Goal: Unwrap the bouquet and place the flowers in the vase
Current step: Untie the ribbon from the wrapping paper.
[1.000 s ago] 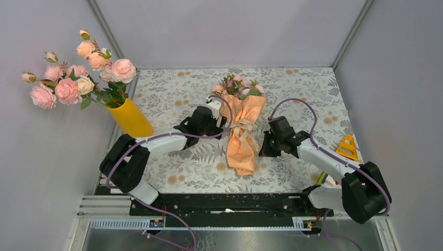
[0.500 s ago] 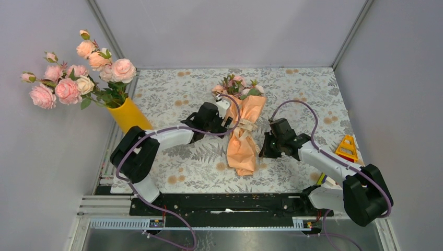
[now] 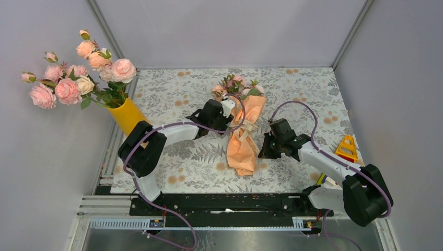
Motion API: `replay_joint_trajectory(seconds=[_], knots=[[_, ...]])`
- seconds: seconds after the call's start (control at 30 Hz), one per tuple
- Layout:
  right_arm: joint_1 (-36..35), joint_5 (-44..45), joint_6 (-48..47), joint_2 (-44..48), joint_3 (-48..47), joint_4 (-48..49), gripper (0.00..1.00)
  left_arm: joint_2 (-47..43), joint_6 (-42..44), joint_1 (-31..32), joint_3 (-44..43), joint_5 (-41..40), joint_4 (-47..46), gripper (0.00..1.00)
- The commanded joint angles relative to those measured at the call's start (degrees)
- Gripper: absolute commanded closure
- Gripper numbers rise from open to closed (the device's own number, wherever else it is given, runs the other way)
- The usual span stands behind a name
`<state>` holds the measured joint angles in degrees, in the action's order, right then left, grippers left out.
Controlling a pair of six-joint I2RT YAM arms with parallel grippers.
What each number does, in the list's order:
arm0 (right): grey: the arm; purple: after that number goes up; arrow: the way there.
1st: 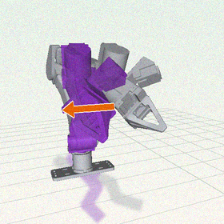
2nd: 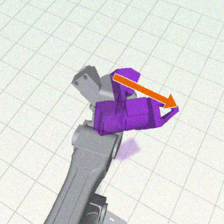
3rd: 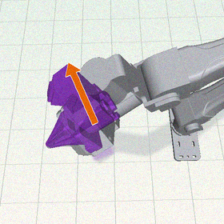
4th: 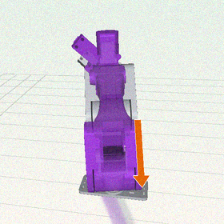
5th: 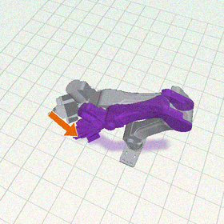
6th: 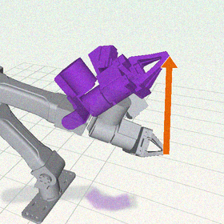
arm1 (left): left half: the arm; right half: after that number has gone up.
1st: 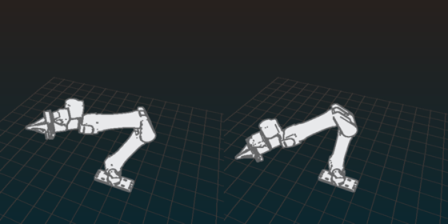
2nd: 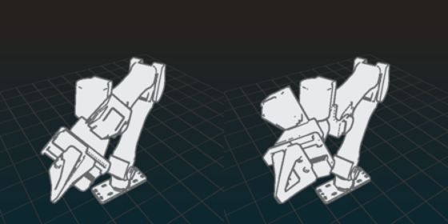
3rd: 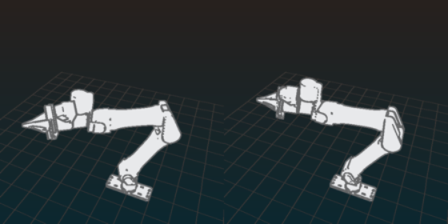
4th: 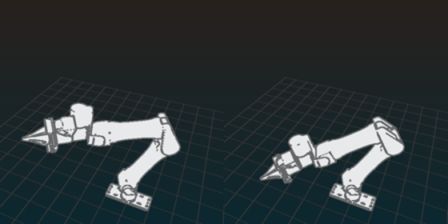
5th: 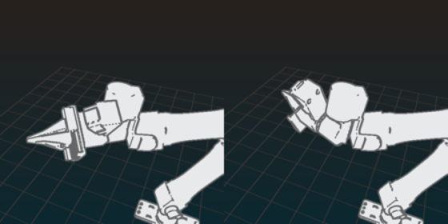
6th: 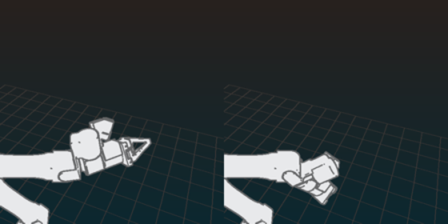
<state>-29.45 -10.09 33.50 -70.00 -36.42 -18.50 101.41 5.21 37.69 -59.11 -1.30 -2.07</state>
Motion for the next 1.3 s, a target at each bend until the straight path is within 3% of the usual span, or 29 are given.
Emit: replay_joint_trajectory(seconds=[0.0, 0.27, 0.57, 0.97, 1.1, 1.2, 1.27], knots=[[0.36, -0.66, 0.16, 1.46, 0.49, 0.77, 1.0, 1.29, 2.19, 0.28, -3.27, 3.14, -0.24, 0.48], [0.37, -0.59, 0.2, 1.54, 1.05, 0.78, 1.0, 1.46, 2.43, 0.98, -2.6, 2.52, -2.17, 0.64], [0.4, -0.19, 0.17, 1.43, 1.16, 0.85, 1.0, -2.91, 1.79, 3.48, 3.1, 0.14, -9.3, 1.0], [0.38, -0.29, 0.05, 0.29, 0.56, 0.77, 1.0, -15.64, -13.62, 4.07, 14.85, 5.29, -13.13, 1.0], [0.37, -0.5, 0.03, 0.32, 0.44, 0.77, 1.0, -18.25, -16.51, 3.92, 14.99, 6.95, -10.13, 0.88], [0.38, -0.36, -0.03, 0.68, 0.45, 0.76, 1.0, -19.72, -17.17, 3.14, 14.64, 8.38, -8.44, 0.71], [0.36, -0.22, 0.01, 0.9, 0.51, 0.8, 1.0, -20.52, -17.38, 2.08, 14.43, 10.18, -7.64, 0.66]])
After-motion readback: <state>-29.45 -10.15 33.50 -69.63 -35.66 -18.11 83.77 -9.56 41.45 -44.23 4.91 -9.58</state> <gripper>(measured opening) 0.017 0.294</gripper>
